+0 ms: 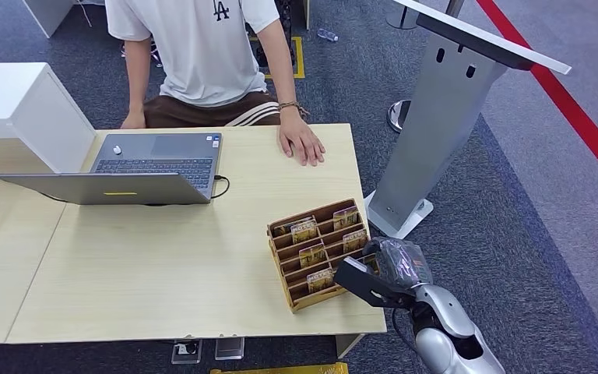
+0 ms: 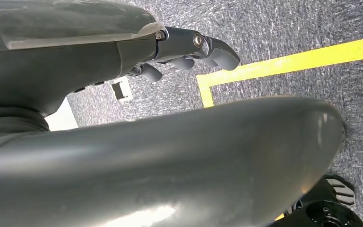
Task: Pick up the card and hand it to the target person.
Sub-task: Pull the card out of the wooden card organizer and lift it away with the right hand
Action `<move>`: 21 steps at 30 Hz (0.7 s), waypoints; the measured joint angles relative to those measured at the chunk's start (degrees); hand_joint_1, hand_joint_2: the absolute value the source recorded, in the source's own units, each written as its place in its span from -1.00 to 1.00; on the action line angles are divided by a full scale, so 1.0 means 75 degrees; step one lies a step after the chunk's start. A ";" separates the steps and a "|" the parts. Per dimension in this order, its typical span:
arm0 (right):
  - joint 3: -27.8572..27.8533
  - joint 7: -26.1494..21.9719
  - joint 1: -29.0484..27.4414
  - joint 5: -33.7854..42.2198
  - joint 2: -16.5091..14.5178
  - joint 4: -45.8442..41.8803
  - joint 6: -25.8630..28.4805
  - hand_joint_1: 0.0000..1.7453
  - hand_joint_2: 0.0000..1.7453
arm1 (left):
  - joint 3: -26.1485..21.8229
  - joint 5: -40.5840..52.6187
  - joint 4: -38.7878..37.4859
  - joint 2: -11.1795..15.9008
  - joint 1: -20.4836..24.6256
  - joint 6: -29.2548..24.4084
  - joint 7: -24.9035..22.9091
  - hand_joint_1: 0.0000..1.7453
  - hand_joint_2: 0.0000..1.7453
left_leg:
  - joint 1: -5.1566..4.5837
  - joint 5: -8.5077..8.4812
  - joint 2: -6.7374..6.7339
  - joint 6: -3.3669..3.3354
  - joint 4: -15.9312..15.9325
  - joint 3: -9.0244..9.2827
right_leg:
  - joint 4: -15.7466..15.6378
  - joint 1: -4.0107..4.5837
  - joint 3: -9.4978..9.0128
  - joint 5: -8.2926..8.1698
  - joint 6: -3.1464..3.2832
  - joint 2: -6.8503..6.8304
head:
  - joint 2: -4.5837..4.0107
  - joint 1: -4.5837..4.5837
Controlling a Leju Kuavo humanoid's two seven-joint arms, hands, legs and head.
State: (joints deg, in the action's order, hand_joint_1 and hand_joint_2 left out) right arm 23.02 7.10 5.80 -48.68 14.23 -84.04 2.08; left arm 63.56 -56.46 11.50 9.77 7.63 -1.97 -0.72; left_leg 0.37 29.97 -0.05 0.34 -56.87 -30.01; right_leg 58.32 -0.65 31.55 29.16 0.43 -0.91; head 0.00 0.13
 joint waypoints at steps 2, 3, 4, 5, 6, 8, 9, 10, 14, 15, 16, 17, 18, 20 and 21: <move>0.0000 -0.0001 0.0001 0.0006 -0.0003 0.0007 0.0009 0.28 1.00 | 0.0000 0.0001 0.0000 0.0000 0.0000 0.0000 0.0000 -1.00 -1.00 | 0.0000 0.0000 0.0000 0.0000 0.0000 0.0000 | 0.0000 0.0000 0.0000 0.0000 0.0000 0.0000 | 0.0000 0.0000; 0.0000 -0.0001 0.0001 0.0006 -0.0004 0.0009 0.0013 0.40 1.00 | 0.0000 0.0001 0.0000 0.0000 0.0000 0.0000 0.0000 -1.00 -1.00 | 0.0000 0.0000 0.0000 0.0000 0.0000 0.0000 | 0.0000 0.0000 0.0000 0.0000 0.0000 0.0000 | 0.0000 0.0000; 0.0000 -0.0002 0.0001 0.0006 -0.0005 0.0013 0.0017 0.49 1.00 | 0.0000 0.0000 0.0000 0.0000 0.0000 0.0000 0.0000 -1.00 -1.00 | 0.0000 0.0000 0.0000 0.0000 0.0000 0.0000 | 0.0000 0.0000 0.0000 0.0000 0.0000 0.0000 | 0.0000 0.0000; 0.0000 -0.0002 0.0001 0.0006 -0.0006 0.0016 0.0020 0.56 1.00 | 0.0000 0.0000 0.0000 0.0000 0.0000 0.0000 0.0000 -1.00 -1.00 | 0.0000 0.0000 0.0000 0.0000 0.0000 0.0000 | 0.0000 0.0000 0.0000 0.0000 0.0000 0.0000 | 0.0000 0.0000; 0.0000 -0.0003 0.0003 0.0006 -0.0006 0.0018 0.0024 0.60 1.00 | 0.0000 -0.0001 0.0000 0.0000 0.0000 0.0000 0.0000 -1.00 -1.00 | 0.0000 0.0000 0.0000 0.0000 0.0000 0.0000 | 0.0000 0.0000 0.0000 0.0000 0.0000 0.0000 | 0.0000 0.0000; 0.0000 -0.0004 0.0007 0.0007 -0.0006 0.0022 0.0034 0.65 1.00 | 0.0000 0.0000 0.0000 0.0000 -0.0001 0.0000 0.0000 -1.00 -1.00 | 0.0000 0.0000 0.0000 0.0000 0.0000 0.0000 | 0.0000 0.0000 0.0000 0.0000 0.0000 0.0000 | 0.0000 0.0001; 0.0000 -0.0005 0.0008 0.0007 -0.0006 0.0024 0.0036 0.71 1.00 | 0.0000 0.0000 0.0000 0.0000 -0.0001 0.0000 -0.0001 -1.00 -1.00 | 0.0000 0.0000 0.0000 0.0000 0.0000 0.0000 | 0.0000 0.0000 0.0000 0.0000 0.0000 0.0000 | 0.0000 0.0002; 0.0000 -0.0005 0.0008 0.0008 -0.0006 0.0029 0.0038 0.77 1.00 | 0.0000 0.0001 0.0000 0.0000 -0.0002 0.0000 -0.0002 -1.00 -1.00 | 0.0000 0.0000 0.0000 0.0000 0.0000 0.0000 | 0.0000 0.0000 0.0000 0.0000 0.0000 0.0001 | 0.0000 0.0001; -0.0002 -0.0005 0.0010 0.0009 -0.0006 0.0052 0.0038 0.95 1.00 | 0.0000 -0.0001 0.0000 0.0000 0.0001 0.0004 -0.0011 -1.00 -0.50 | 0.0000 0.0000 -0.0001 0.0000 0.0000 0.0003 | 0.0000 0.0000 -0.0002 0.0000 0.0000 0.0001 | 0.0000 -0.0001; -0.0002 -0.0005 0.0009 0.0009 -0.0006 0.0052 0.0038 0.95 1.00 | 0.0000 -0.0001 0.0000 0.0000 0.0000 0.0008 -0.0017 -1.00 0.00 | 0.0000 0.0000 -0.0001 0.0000 0.0000 0.0004 | 0.0000 0.0000 -0.0002 -0.0001 0.0000 0.0001 | 0.0000 -0.0001; -0.0002 -0.0005 0.0009 0.0009 -0.0006 0.0052 0.0038 0.94 1.00 | 0.0000 -0.0001 0.0000 0.0000 0.0000 0.0017 -0.0024 -1.00 0.50 | 0.0000 0.0000 -0.0001 0.0000 0.0000 0.0004 | 0.0000 0.0000 -0.0003 -0.0001 0.0000 0.0001 | 0.0000 -0.0002; -0.0001 -0.0005 0.0009 0.0009 -0.0006 0.0052 0.0038 0.94 1.00 | 0.0000 -0.0002 0.0000 0.0000 -0.0001 0.0028 -0.0031 -1.00 1.00 | 0.0000 0.0000 -0.0001 0.0000 0.0000 0.0005 | 0.0000 0.0000 -0.0004 -0.0001 0.0000 0.0001 | 0.0000 -0.0003; -0.0001 -0.0005 0.0009 0.0010 -0.0006 0.0052 0.0038 0.94 1.00 | 0.0000 -0.0002 0.0000 0.0000 -0.0001 0.0043 -0.0034 -1.00 1.00 | 0.0000 -0.0001 -0.0001 0.0000 0.0000 0.0005 | 0.0000 0.0000 -0.0004 -0.0001 0.0000 0.0001 | 0.0000 -0.0003; -0.0001 -0.0005 0.0009 0.0015 -0.0006 0.0052 0.0038 0.94 1.00 | 0.0000 -0.0001 0.0000 0.0000 -0.0001 0.0071 -0.0053 -1.00 1.00 | 0.0000 -0.0001 -0.0001 0.0000 0.0000 0.0006 | 0.0000 0.0000 -0.0005 -0.0002 0.0000 0.0001 | 0.0000 -0.0002; -0.0001 -0.0005 0.0009 0.0021 -0.0006 0.0052 0.0038 0.94 1.00 | 0.0000 0.0000 0.0000 0.0000 0.0000 0.0079 -0.0079 -1.00 1.00 | 0.0000 -0.0001 -0.0001 0.0001 0.0000 0.0007 | 0.0000 0.0000 -0.0005 -0.0002 0.0000 0.0001 | 0.0000 -0.0001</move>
State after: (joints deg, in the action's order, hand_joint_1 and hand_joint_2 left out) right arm 23.00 7.06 5.87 -48.52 14.19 -83.65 2.36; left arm 63.56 -56.46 11.50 9.77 7.62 -1.38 -1.31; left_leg 0.37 29.96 -0.06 0.34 -56.87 -29.96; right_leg 58.32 -0.65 31.51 29.14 0.43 -0.90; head 0.00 0.12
